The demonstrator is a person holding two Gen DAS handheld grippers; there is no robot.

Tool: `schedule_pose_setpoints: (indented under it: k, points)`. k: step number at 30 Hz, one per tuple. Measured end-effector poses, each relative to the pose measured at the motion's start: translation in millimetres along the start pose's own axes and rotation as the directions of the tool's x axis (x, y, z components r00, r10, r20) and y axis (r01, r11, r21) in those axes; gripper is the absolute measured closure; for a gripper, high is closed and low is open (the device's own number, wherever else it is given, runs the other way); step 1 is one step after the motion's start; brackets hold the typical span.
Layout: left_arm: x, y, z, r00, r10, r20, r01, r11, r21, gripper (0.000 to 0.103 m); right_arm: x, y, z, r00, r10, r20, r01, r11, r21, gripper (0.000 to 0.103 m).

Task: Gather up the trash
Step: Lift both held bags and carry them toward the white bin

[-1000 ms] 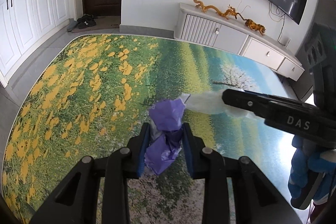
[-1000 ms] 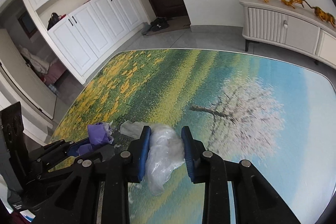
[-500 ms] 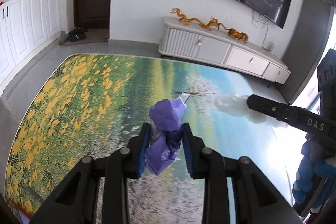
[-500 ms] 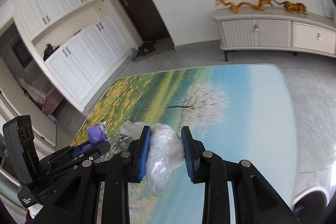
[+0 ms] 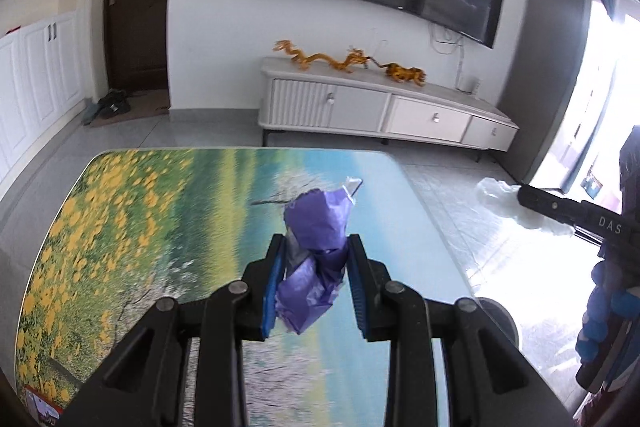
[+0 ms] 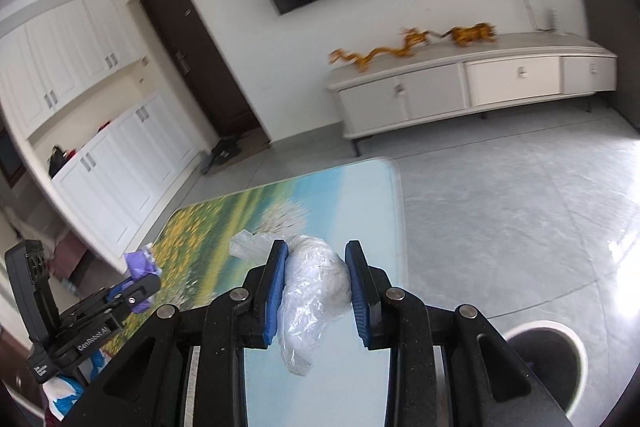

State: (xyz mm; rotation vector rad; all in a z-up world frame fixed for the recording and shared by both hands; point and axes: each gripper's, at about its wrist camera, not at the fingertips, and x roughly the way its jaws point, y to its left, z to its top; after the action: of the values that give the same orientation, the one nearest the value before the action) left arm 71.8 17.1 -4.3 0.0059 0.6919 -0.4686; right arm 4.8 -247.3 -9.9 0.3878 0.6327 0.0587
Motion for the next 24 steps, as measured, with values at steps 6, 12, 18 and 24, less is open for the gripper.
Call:
schedule_pose_setpoints:
  k: [6, 12, 18, 24]
  points:
    - [-3, -47, 10, 0.998, -0.063, 0.006, 0.062, 0.995, 0.073, 0.075, -44, -39, -2, 0.994, -0.093, 0.053, 0.089, 0.994, 0.061, 0.075]
    - [3, -98, 12, 0.991, -0.130, -0.020, 0.131, 0.980, 0.151, 0.075, -78, -79, -11, 0.981, -0.180, 0.068, 0.171, 0.978, 0.120, 0.075]
    - [17, -152, 5, 0.978, -0.193, -0.072, 0.205, 0.950, 0.237, 0.075, -101, -114, -26, 0.966, -0.252, 0.059, 0.238, 0.954, 0.182, 0.075]
    - [38, -201, -5, 0.961, -0.240, -0.140, 0.272, 0.916, 0.295, 0.074, -114, -154, -47, 0.950, -0.313, 0.014, 0.300, 0.921, 0.248, 0.075]
